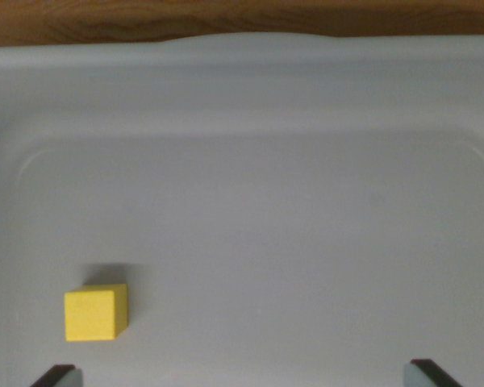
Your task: Pick yellow cube
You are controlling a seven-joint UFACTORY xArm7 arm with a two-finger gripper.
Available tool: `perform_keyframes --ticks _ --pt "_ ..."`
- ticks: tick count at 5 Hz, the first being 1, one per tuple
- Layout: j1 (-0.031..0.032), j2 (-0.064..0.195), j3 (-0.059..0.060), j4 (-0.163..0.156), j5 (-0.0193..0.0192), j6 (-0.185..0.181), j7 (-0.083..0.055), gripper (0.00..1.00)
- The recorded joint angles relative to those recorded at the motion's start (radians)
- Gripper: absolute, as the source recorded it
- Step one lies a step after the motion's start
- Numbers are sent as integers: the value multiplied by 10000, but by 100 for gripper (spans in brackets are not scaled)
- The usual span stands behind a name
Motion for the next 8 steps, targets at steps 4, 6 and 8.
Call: perform_keyframes --ticks 4,6,8 --pt "155 292 90 -441 -49 -653 186 0" --pt "246 462 142 -700 -78 -1035 294 0" --pt "343 646 199 -977 -108 -1445 411 0"
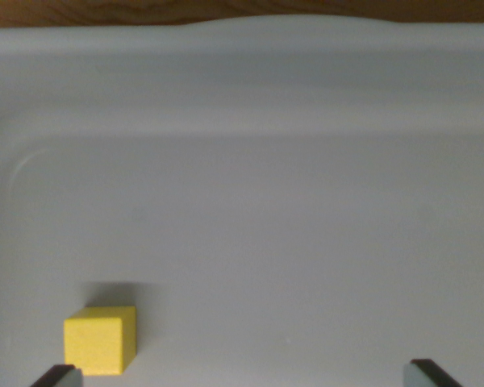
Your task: Pick yellow cube
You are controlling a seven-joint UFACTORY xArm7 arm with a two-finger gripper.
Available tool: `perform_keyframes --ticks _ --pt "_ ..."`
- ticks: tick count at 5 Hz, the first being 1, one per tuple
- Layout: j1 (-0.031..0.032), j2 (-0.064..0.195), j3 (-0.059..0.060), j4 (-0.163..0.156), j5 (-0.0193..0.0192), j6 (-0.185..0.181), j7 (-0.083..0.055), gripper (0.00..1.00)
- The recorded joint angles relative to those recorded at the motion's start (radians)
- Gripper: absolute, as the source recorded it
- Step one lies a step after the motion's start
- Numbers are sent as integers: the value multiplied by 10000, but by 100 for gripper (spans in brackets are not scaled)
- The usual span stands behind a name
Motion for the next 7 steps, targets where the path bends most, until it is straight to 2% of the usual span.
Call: perform_keyframes --ticks 1,2,3,4,5,6,7 --pt "100 188 58 -284 -31 -420 119 0" --pt "100 188 58 -284 -31 -420 119 0" --pt "207 389 120 -588 -65 -870 247 0" --pt "207 389 120 -588 -65 -870 247 0" --pt "317 595 183 -901 -100 -1332 379 0" --pt "317 595 183 -901 -100 -1332 379 0" --pt "429 807 248 -1222 -135 -1807 514 0"
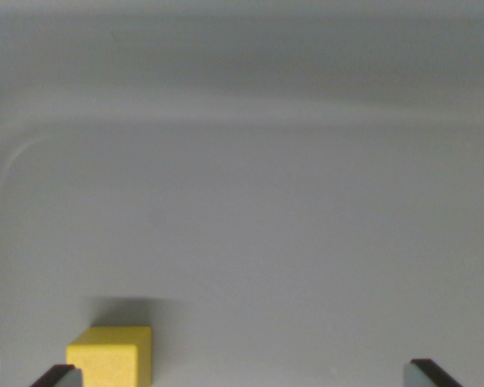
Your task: Pick yellow cube
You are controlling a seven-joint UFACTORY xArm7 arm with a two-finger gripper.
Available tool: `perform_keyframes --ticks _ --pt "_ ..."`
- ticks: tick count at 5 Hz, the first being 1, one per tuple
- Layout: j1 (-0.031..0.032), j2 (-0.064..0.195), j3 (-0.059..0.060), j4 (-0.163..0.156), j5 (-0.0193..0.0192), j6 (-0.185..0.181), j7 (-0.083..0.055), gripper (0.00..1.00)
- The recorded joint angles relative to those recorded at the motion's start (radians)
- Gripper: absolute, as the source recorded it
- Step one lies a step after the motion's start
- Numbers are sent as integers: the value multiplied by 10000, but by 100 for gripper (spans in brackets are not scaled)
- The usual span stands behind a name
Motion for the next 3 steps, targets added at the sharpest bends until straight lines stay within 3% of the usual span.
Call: perform_keyframes --ticks 1,2,3 --pt "0 0 0 0 0 0 0 0" --pt "113 212 65 -321 -36 -475 135 0" --pt "113 212 65 -321 -36 -475 135 0"
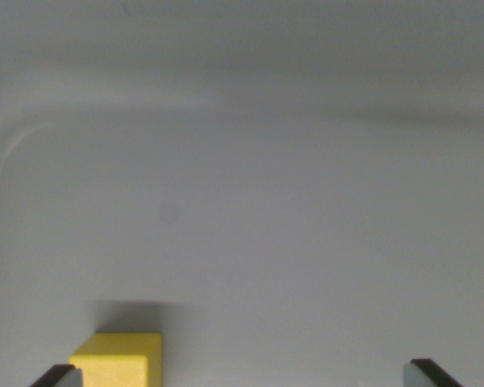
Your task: Pick yellow cube
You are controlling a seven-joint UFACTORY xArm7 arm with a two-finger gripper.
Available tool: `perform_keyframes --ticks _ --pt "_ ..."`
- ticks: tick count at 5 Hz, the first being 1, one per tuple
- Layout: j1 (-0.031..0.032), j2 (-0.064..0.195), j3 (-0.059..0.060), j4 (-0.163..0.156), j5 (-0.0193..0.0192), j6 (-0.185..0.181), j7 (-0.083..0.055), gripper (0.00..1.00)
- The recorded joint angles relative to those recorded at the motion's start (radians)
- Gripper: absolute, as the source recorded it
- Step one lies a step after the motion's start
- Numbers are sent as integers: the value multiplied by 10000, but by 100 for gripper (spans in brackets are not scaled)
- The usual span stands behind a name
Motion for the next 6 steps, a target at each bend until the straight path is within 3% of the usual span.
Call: perform_keyframes --ticks 1,2,3,4,5,6 --pt "113 213 65 -322 -36 -476 135 0" --pt "113 213 65 -322 -36 -476 135 0" --pt "221 416 128 -630 -70 -931 265 0" --pt "221 416 128 -630 -70 -931 265 0" --pt "330 620 191 -939 -104 -1388 395 0" --pt "330 620 191 -939 -104 -1388 395 0"
